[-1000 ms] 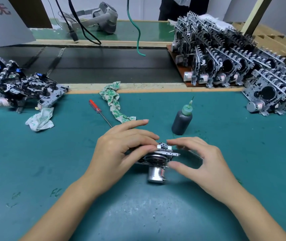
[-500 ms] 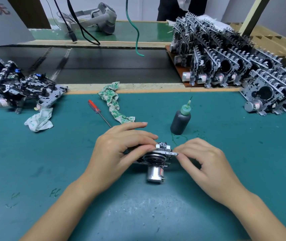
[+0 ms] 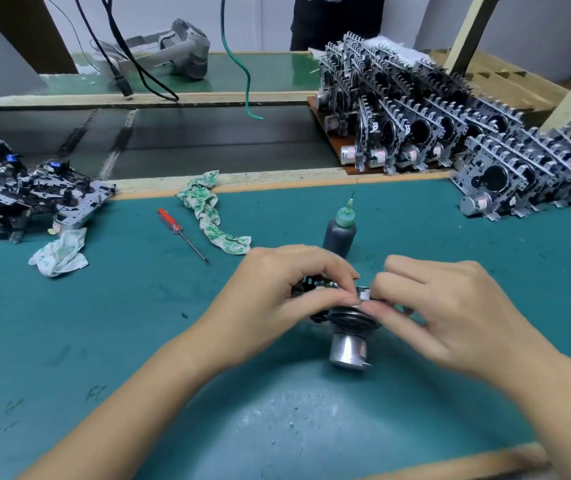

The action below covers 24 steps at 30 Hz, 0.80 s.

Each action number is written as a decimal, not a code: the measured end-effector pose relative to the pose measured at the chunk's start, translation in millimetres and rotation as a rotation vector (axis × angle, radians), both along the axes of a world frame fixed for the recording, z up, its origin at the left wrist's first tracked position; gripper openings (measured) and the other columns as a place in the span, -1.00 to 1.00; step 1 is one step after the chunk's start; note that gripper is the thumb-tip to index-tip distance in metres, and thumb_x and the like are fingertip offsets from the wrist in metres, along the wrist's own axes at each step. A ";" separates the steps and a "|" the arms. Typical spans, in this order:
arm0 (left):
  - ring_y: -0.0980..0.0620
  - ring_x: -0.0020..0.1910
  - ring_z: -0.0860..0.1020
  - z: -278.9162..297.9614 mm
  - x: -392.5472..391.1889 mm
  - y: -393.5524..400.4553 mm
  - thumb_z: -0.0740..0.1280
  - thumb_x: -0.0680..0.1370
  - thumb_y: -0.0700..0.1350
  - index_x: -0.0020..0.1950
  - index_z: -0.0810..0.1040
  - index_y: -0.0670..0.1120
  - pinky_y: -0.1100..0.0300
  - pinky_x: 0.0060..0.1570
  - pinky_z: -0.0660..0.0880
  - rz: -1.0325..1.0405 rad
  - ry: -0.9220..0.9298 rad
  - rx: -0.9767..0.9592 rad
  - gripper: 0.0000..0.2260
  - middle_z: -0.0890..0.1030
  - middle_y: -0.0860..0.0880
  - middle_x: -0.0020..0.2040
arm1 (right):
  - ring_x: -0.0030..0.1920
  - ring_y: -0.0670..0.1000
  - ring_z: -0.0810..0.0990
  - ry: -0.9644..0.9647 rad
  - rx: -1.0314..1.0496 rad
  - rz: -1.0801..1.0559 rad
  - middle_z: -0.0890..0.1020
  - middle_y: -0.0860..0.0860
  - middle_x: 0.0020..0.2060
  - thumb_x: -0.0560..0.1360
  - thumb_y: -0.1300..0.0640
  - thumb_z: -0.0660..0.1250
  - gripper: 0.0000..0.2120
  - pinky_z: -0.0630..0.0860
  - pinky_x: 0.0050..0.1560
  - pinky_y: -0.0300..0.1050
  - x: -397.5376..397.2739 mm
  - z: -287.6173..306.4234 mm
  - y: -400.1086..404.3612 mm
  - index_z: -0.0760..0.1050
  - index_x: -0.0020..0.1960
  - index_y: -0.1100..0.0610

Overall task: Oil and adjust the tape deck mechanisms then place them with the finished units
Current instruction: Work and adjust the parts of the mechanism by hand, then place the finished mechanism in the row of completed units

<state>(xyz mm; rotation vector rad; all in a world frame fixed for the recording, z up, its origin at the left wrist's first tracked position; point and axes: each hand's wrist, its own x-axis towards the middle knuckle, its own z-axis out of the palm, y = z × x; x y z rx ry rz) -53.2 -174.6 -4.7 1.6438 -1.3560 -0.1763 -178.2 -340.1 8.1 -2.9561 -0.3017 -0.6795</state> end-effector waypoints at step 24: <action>-0.15 0.22 0.42 -40.5 -20.3 -240.4 0.25 0.59 -0.14 0.27 0.39 -0.16 -0.01 0.16 0.38 0.306 -0.051 0.367 -0.73 0.49 -0.14 0.22 | -0.37 0.11 0.34 -0.152 0.285 -0.714 0.35 -0.01 -0.46 0.58 0.13 0.21 -0.70 0.18 -0.33 -0.04 41.5 -29.1 -176.5 0.27 -0.31 0.12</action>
